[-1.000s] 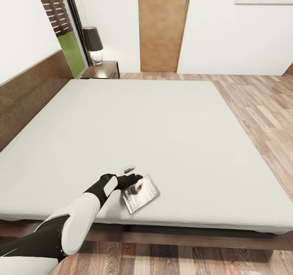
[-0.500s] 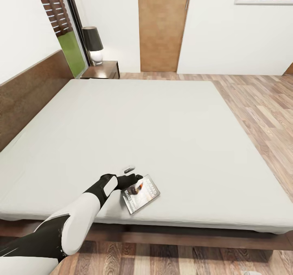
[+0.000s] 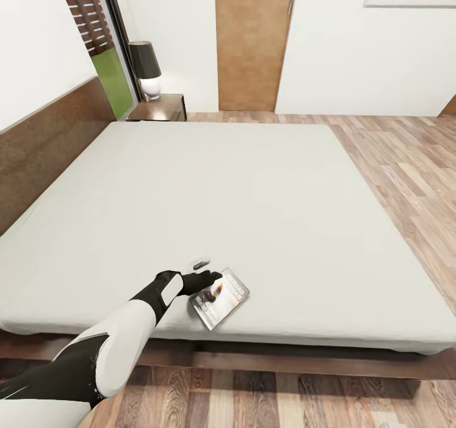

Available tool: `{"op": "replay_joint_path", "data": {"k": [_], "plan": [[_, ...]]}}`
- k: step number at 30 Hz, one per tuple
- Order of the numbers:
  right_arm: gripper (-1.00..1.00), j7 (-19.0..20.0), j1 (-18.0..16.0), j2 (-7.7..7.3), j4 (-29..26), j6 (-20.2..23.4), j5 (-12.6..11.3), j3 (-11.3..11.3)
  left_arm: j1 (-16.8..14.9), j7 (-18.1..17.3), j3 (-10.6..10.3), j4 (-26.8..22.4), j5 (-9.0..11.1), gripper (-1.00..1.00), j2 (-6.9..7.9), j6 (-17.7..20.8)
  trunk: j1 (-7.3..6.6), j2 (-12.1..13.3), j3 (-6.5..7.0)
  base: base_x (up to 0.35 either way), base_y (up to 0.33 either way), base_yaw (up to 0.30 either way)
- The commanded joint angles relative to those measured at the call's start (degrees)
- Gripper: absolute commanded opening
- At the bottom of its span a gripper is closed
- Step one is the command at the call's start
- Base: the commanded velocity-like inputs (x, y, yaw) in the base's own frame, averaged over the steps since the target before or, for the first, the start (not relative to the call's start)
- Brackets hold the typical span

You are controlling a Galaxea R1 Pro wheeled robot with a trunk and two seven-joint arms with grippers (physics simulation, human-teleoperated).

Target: In the bedroom, move the book from the bed onto either nightstand, and place the two sandals side by side next to the bed.

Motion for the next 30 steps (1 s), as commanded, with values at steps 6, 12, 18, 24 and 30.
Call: {"op": "replay_joint_path", "data": {"k": [6, 12, 18, 24, 30], "plan": [[1.00, 0.24, -0.10, -0.02, 0.25, -0.24, -0.49, 0.18, 0.00, 0.10, 0.07, -0.09, 0.58, 1.00, -0.01, 0.44, 0.00, -0.02, -0.04, -0.005, 0.000, 0.000], [1.00, 0.24, -0.09, -0.02, 0.28, -0.24, -0.49, 0.18, 0.00, 0.10, 0.07, -0.09, 0.58, 1.00, -0.01, 0.44, 0.00, -0.02, -0.04, -0.130, 0.000, 0.000], [1.00, 0.24, -0.09, -0.02, 0.27, -0.24, -0.49, 0.18, 0.00, 0.10, 0.07, -0.09, 0.58, 1.00, -0.01, 0.44, 0.00, -0.02, -0.04, -0.059, 0.000, 0.000], [1.00, 0.24, -0.06, -0.02, 0.25, -0.24, -0.49, 0.18, 0.00, 0.10, 0.07, -0.09, 0.58, 1.00, -0.01, 0.44, 0.00, -0.02, -0.04, -0.008, 0.000, 0.000], [1.00, 0.24, -0.09, -0.02, 0.25, -0.24, -0.49, 0.18, 0.00, 0.10, 0.07, -0.09, 0.58, 1.00, -0.01, 0.44, 0.00, -0.02, -0.04, -0.001, 0.000, 0.000]]}}
